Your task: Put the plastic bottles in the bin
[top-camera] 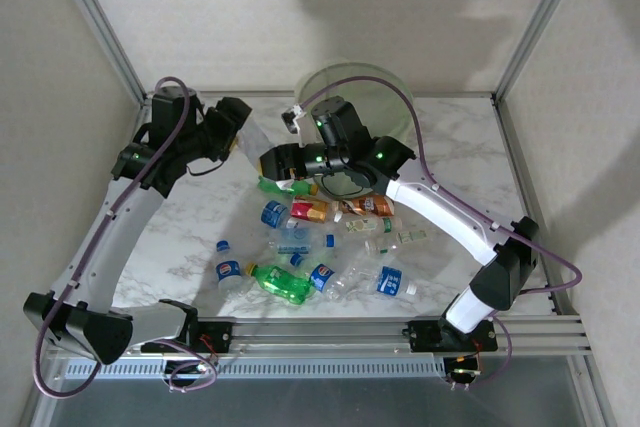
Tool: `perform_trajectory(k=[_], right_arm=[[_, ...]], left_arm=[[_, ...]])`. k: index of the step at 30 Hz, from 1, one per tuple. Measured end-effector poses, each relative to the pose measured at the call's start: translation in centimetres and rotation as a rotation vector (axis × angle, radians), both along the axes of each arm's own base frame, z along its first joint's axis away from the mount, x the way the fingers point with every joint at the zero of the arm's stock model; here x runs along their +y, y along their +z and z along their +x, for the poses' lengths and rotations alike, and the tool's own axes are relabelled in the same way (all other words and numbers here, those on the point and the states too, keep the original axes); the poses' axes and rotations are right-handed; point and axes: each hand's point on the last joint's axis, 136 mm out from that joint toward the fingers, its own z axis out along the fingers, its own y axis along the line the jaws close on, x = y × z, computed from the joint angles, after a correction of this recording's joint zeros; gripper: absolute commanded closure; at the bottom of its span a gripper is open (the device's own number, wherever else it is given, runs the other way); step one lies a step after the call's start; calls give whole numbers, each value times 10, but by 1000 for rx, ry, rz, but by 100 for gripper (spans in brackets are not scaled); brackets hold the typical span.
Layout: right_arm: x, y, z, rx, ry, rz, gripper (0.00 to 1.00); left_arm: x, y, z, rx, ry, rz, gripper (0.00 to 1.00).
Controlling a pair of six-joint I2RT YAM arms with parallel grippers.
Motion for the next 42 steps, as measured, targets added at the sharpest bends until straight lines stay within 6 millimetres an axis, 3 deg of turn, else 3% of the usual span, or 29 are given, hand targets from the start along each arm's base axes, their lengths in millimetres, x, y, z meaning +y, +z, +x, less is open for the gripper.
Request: perform_trajectory(k=[4,8,11,14,18,23,30,34,36,42], right_arm=[[-2,-1,4,-13,-22,-10,55],[-9,5,15,-44,-73,-28,57],[-27,22,35,-90,-155,-36,57],[-60,49,64,-152,-278,-33,57],[-113,73,101,-203,-456,-36,57],[-157,65,132,-188,-594,-82,57],[-156,32,146,-130,-606,-143,50],[-153,9,155,-91,-617,-188,26],[-153,2,157,-73,-623,-198,21],[-153,1,157,-67,-627,-201,18]], left_arm=[[2,7,2,-21,-4,24,0],[10,36,8,-91,11,85,1],[16,60,8,-165,19,132,2],[22,66,6,-190,26,181,4],[26,50,4,-157,28,247,5],[28,18,-3,-87,18,294,7],[41,-8,-18,-31,52,341,9],[46,-24,-26,7,62,354,7],[49,-37,-30,41,69,369,5],[58,-68,-52,123,83,407,2]])
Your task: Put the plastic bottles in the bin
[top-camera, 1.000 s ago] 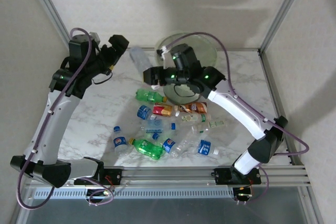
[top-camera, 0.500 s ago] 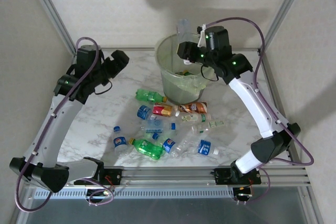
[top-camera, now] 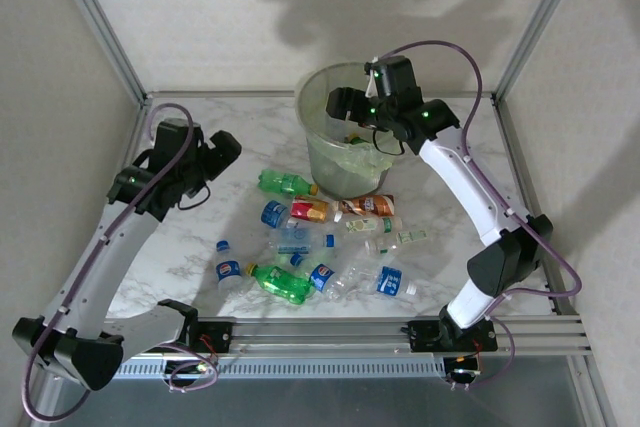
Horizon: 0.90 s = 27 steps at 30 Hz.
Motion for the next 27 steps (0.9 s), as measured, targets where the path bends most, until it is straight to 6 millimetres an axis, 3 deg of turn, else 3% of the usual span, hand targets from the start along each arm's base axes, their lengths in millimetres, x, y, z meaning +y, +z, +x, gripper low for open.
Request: perform_trajectory(k=[4,9,14,19,23,27], right_arm=[[-3,6,1,-16,-12,-5,19],[-4,22,-4,-50,-1,13,20],[1,50,-31,-134,74,79,20],[25,65,-70,-171,220,153,21],[48,56,-86,-153,298,159,21],[65,47,-99,-133,348,155,21]], left_arm=[[2,-14,-12,34,14,14,2],[3,-49,-42,120,40,25,5],[15,-93,-76,228,88,41,9],[27,-143,-108,353,131,67,15],[30,-179,-128,449,138,71,16],[24,-197,-132,485,121,61,14]])
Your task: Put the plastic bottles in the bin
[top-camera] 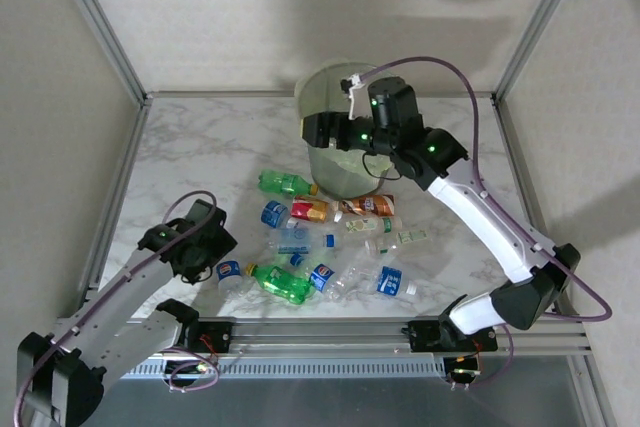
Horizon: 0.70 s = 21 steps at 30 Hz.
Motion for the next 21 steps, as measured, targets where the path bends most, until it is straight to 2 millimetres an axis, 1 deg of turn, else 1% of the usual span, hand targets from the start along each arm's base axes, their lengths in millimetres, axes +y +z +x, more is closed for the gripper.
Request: perform_trajectory(k=[3,8,12,15,21], right_arm=[[8,-2,-6,7,27,0,21],[14,-10,-10,21,47,-10,21],[19,-14,-15,30,62,-18,21],[19,-15,-16,30,64,-19,21],[19,-16,-16,39,60,-19,22]], left_arm=[[-6,-7,3,2,-12,-18,13],[-15,-19,8,9,-36,-38,12],[-17,-30,11,25,-52,-33,13],[-16,-38,9,42,-59,-24,16],[-16,-49,9,59,-65,-14,24]])
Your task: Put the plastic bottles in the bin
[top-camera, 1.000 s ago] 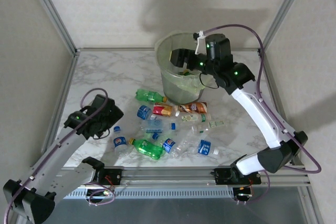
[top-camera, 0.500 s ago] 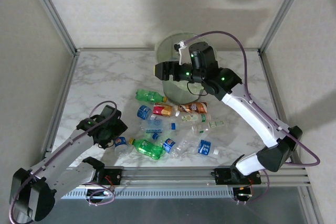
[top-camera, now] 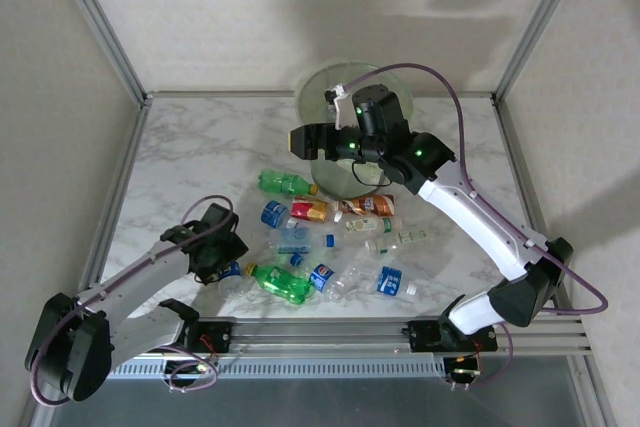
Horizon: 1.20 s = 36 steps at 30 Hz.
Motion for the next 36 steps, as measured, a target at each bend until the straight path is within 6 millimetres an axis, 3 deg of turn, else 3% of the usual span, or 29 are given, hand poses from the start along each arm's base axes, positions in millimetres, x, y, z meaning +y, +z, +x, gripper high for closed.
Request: perform_trajectory(k=[10,18,21,26,29,36], right_arm=[[-3,-21,0,34,-17,-33,22],[-7,-13,-2,21,-26,-21,22],[-8,-11,-3,16,-27,-18,22],[-8,-11,-3,17,-26,-18,22],[-8,-11,-3,17,-23,-17,23],[0,-5,-12,17,41,15,13]], left_arm=[[0,-5,1,6,-4,5,37],[2,-4,0,8,-1,18,41],[4,9,4,-9,2,29,42],[-2,55,33,-109,0,25,43],[-8,93,54,-192,1,5,44],[-24,209,114,-429,24,-86,45]])
